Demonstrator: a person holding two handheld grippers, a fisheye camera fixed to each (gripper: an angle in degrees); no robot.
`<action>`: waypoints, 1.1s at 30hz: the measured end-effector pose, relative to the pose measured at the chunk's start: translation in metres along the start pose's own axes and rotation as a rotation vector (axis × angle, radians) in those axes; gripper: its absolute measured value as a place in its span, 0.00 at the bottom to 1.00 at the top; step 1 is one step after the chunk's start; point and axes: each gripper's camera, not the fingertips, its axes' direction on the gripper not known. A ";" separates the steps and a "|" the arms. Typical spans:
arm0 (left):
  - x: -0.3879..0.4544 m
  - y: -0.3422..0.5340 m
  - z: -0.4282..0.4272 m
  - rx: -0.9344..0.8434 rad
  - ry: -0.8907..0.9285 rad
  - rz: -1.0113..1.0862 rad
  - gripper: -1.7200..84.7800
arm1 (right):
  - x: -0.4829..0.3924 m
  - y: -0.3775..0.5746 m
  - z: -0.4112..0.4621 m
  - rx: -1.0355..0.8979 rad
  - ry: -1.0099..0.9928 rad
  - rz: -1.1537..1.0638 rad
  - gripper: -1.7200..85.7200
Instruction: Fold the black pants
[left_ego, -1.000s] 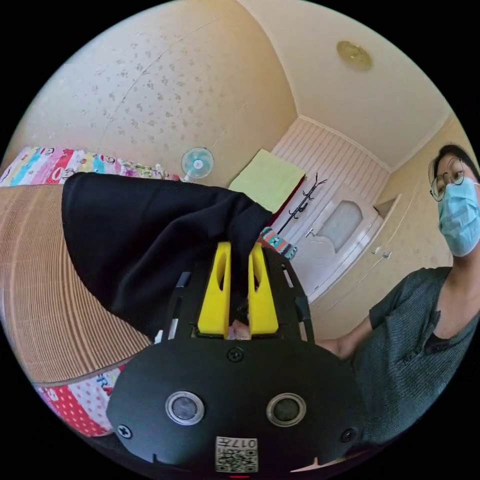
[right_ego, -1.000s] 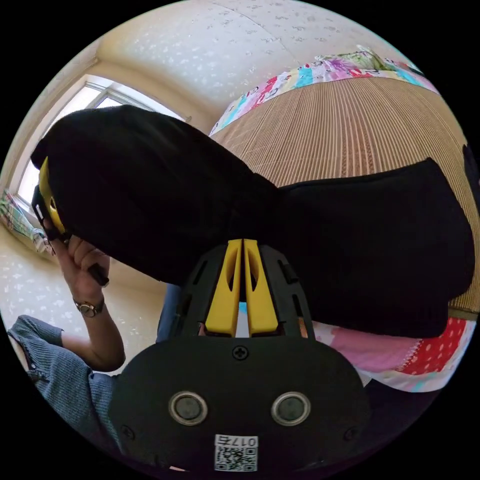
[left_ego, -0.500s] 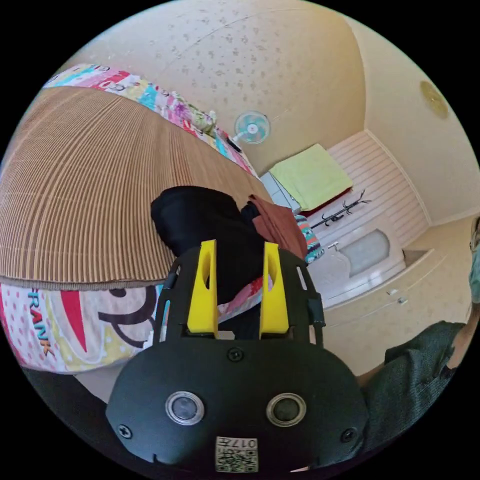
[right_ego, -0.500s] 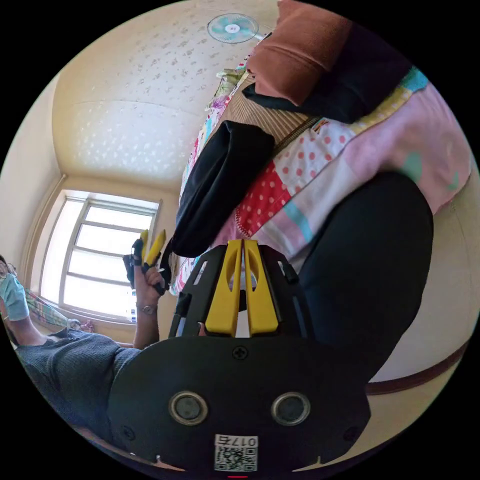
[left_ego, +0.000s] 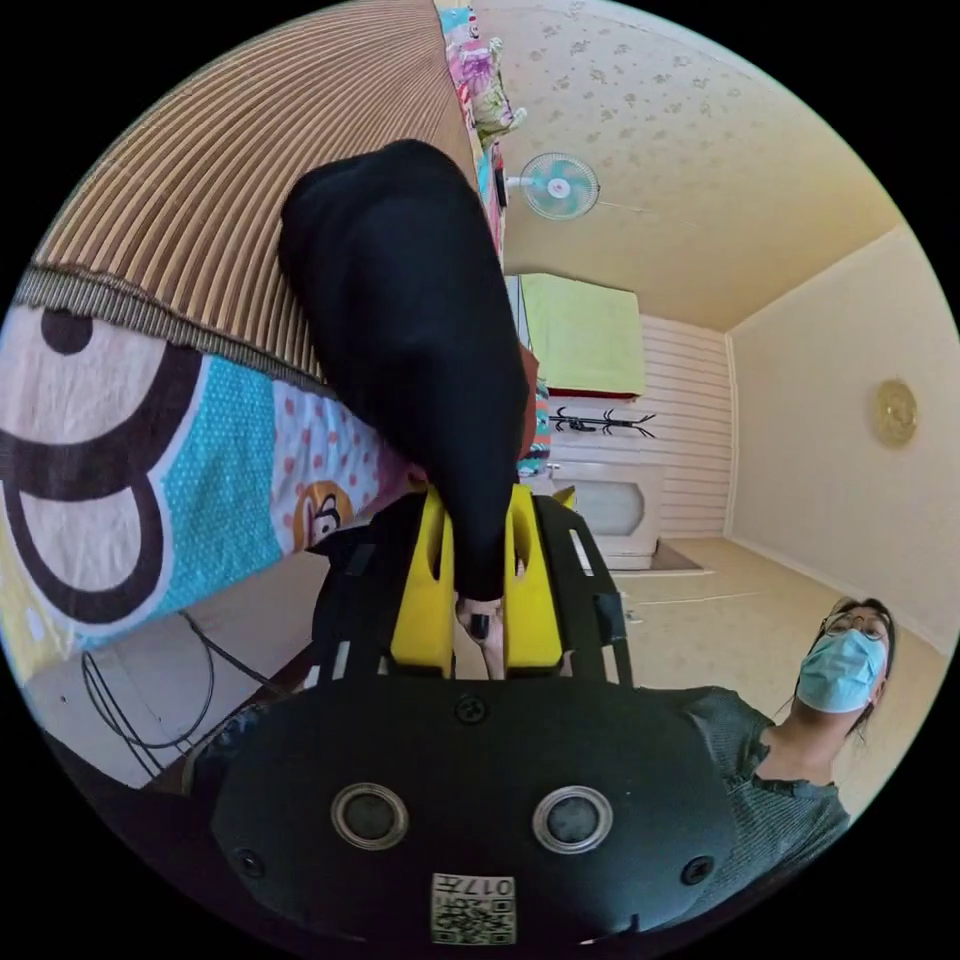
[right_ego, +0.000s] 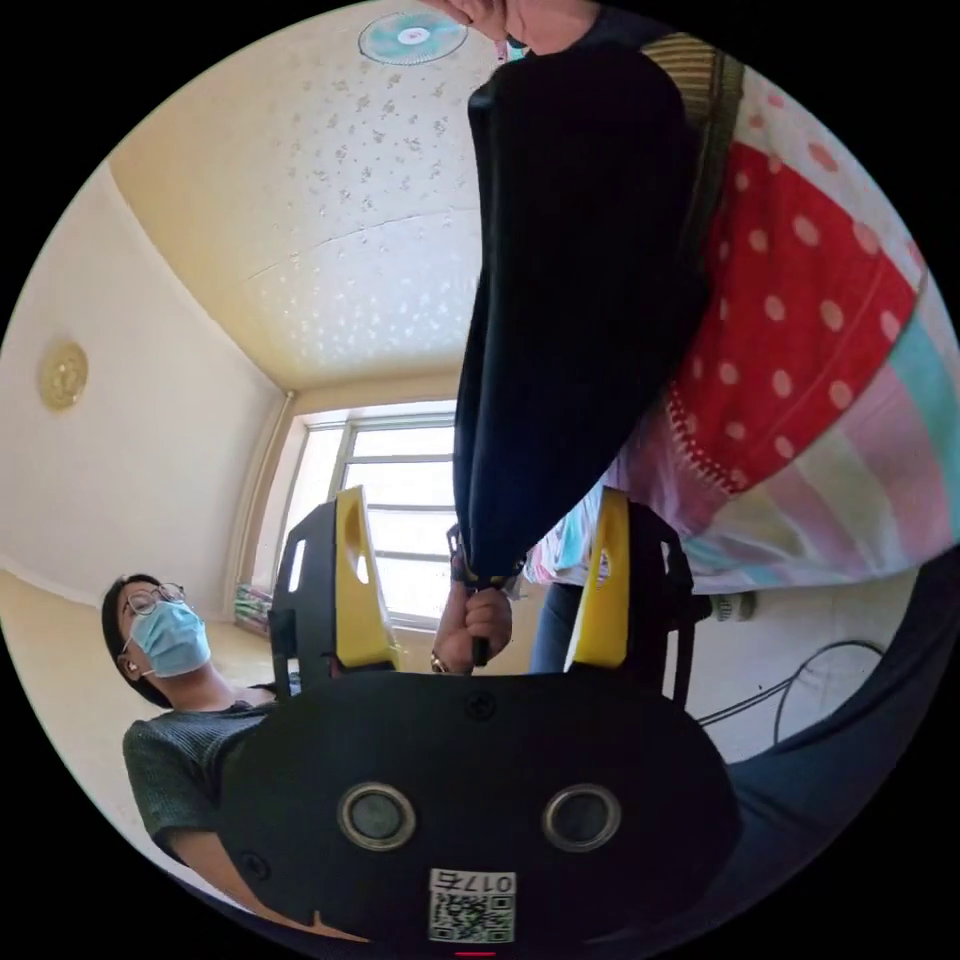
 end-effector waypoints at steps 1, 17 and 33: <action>0.010 0.005 -0.006 -0.005 -0.010 0.008 0.11 | 0.002 -0.004 -0.002 0.026 -0.032 0.013 0.34; 0.148 0.111 -0.207 0.553 -0.367 0.497 0.10 | -0.097 -0.053 0.295 -0.689 0.037 -0.339 0.23; 0.046 0.098 -0.567 0.996 -0.521 -0.073 0.11 | 0.010 -0.014 0.542 -1.047 0.133 -0.317 0.15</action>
